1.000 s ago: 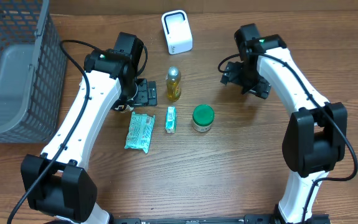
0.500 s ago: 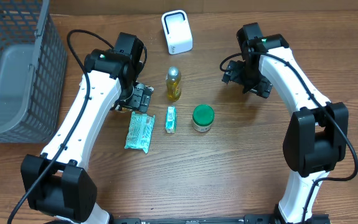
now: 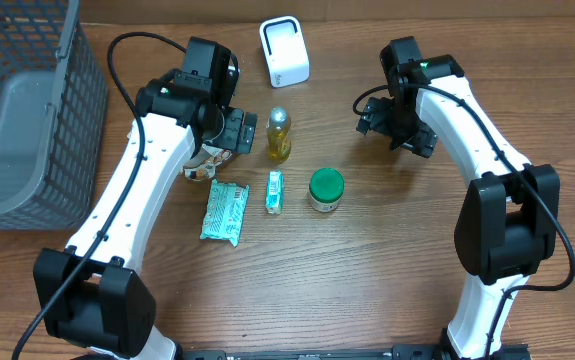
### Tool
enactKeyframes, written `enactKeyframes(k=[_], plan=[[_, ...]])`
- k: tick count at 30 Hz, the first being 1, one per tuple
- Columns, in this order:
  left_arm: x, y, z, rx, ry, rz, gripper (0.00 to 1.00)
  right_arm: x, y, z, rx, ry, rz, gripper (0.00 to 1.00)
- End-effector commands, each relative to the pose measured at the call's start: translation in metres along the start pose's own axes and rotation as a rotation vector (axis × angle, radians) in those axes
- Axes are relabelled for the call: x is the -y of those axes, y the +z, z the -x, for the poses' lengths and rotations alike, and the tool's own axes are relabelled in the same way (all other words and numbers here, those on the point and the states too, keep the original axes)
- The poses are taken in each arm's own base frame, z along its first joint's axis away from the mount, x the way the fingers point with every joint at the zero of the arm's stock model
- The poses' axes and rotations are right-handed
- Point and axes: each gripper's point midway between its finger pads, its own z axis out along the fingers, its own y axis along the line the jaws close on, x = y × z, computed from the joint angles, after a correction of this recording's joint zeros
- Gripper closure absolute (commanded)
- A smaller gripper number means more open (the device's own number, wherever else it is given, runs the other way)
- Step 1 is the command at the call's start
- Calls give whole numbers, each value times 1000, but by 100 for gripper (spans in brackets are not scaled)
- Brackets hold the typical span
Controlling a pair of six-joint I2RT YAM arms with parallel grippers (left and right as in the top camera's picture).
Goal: Scan the item barcode
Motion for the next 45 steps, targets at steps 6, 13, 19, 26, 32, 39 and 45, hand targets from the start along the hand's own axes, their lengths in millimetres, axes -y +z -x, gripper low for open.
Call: enactKeyframes(k=[6,13,19,26,32,39,45], plan=[[-65,0,-1,6,-277,-80,0,-4,-19,10,52,4,30,0],[-115,-3,-12,10,-362,-87,0,-4,-19,10,52,4,29,0],[-119,-4,-13,12,-373,-91,0,-4,-19,10,52,4,30,0],[-119,-4,-13,12,-374,-91,0,-4,-19,10,51,4,30,0],[-119,-4,-13,12,-374,-91,1,-4,-19,10,51,4,30,0],[-119,-4,-13,12,-374,-91,0,-4,-19,10,51,4,30,0],[-119,-4,-13,12,-374,-88,0,-4,-19,10,52,4,30,0]])
